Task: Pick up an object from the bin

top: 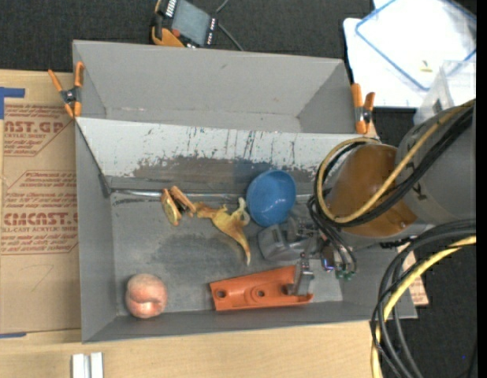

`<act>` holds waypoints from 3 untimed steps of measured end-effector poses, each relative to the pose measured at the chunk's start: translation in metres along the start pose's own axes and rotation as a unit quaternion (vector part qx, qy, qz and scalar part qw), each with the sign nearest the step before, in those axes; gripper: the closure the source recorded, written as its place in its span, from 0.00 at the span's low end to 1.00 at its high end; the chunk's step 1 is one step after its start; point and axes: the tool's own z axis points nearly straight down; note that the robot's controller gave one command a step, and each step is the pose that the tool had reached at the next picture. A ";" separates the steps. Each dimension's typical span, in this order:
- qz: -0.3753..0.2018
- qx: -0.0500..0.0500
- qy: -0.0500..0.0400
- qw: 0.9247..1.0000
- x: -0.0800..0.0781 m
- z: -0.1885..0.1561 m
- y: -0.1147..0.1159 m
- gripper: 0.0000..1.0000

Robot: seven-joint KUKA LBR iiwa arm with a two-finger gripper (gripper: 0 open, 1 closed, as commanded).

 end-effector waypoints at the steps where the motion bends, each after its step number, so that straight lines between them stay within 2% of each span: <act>1: -0.137 0.006 -0.010 0.990 0.001 -0.003 0.018 1.00; 2: -0.137 0.006 -0.010 0.990 0.001 -0.003 0.018 1.00; 3: -0.138 0.006 -0.008 0.990 0.000 -0.033 0.018 1.00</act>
Offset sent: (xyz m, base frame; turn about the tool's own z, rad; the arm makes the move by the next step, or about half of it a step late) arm 0.0000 0.0000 0.0000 0.0000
